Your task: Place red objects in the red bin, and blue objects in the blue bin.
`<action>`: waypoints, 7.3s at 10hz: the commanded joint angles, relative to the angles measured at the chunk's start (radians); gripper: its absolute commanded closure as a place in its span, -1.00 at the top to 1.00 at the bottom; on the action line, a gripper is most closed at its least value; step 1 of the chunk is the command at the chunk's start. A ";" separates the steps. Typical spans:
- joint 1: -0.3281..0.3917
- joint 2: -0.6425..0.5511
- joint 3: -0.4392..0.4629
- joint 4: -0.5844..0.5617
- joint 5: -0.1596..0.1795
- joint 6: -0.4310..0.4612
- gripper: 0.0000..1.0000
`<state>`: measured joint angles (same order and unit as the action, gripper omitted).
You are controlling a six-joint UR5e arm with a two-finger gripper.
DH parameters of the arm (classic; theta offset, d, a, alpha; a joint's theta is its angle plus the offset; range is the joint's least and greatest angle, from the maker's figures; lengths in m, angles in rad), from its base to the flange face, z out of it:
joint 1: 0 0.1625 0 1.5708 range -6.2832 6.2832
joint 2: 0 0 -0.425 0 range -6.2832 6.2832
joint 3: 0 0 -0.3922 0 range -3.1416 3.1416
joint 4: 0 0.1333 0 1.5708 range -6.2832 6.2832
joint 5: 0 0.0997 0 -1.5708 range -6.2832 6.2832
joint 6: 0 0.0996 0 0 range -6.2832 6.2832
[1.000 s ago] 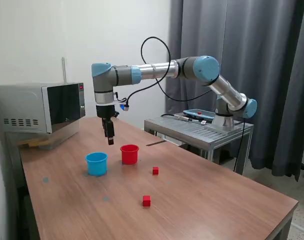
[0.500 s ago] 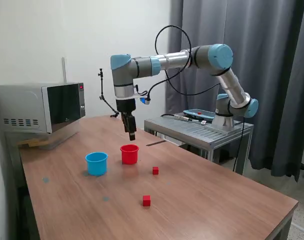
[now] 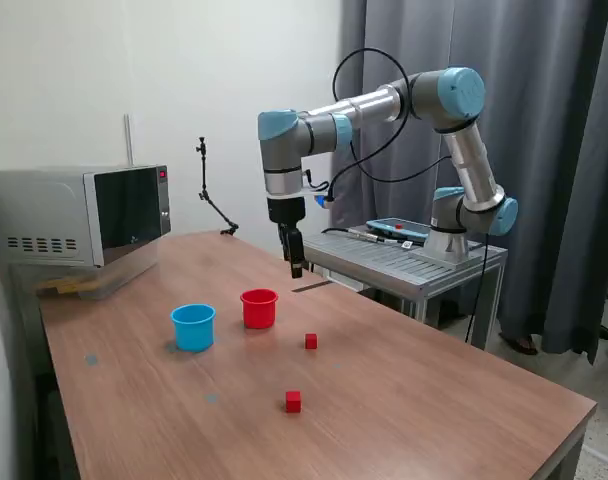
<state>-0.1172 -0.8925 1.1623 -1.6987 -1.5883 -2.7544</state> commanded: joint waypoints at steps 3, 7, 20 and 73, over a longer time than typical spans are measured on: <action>0.001 -0.114 0.261 -0.286 0.001 0.019 1.00; 0.002 -0.120 0.364 -0.354 0.007 0.021 1.00; 0.041 0.026 0.387 -0.538 0.025 0.206 1.00; -0.249 -0.066 0.309 -0.432 0.064 -0.094 -1.00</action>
<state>-0.3722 -0.9782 1.4918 -2.1314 -1.5268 -2.8430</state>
